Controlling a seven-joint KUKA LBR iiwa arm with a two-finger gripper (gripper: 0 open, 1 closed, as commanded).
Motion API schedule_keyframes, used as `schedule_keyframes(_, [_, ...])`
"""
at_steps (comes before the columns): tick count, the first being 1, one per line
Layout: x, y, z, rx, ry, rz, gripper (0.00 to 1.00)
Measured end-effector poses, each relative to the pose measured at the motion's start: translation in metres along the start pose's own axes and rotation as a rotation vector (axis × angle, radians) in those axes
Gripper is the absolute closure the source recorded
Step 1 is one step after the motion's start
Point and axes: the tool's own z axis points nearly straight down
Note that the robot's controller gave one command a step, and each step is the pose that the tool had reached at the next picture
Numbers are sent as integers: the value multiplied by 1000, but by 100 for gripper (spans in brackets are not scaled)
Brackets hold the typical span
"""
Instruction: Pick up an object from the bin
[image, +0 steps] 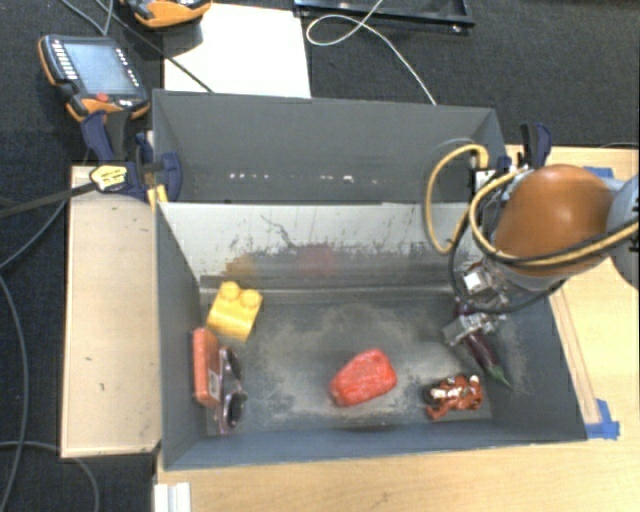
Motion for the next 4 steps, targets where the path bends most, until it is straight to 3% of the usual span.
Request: schedule_keyframes(4, [-1,0,-20,-1,-2,3,100])
